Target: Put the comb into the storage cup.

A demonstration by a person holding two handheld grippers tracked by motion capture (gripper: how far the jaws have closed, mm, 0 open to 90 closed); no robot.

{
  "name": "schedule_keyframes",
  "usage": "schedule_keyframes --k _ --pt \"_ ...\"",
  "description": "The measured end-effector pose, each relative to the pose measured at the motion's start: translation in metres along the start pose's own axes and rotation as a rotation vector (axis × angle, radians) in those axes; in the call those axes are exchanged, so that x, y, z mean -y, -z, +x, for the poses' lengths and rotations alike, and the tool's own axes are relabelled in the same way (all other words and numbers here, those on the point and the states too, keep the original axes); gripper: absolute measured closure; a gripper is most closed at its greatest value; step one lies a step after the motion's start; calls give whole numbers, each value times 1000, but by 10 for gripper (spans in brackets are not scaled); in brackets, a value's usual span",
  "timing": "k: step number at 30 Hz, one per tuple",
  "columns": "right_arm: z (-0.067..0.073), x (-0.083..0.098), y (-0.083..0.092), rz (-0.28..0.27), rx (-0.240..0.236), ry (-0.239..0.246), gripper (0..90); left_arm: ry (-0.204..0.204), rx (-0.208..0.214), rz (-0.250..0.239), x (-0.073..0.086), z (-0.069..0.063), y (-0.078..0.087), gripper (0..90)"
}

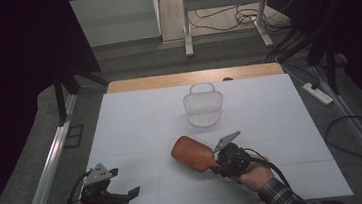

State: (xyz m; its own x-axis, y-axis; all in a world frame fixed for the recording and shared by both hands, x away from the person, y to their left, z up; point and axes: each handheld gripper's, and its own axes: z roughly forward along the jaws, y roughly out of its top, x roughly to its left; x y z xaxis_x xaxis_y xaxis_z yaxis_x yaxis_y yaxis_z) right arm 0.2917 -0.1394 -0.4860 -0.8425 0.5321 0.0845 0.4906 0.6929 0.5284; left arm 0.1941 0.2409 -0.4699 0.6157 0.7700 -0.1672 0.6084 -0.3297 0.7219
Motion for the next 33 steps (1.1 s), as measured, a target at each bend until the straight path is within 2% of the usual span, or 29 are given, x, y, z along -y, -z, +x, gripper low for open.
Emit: schedule_keyframes --k 8,17,33 --pt "0 -3 8 -49 1 1 720 -6 16 -5 -12 -1 -8 0" --pt "-1 -5 16 -96 1 -3 720 15 43 -19 -27 0 -18 0" --pt "-2 -8 33 -195 2 -8 721 53 126 -75 -60 8 -39 0"
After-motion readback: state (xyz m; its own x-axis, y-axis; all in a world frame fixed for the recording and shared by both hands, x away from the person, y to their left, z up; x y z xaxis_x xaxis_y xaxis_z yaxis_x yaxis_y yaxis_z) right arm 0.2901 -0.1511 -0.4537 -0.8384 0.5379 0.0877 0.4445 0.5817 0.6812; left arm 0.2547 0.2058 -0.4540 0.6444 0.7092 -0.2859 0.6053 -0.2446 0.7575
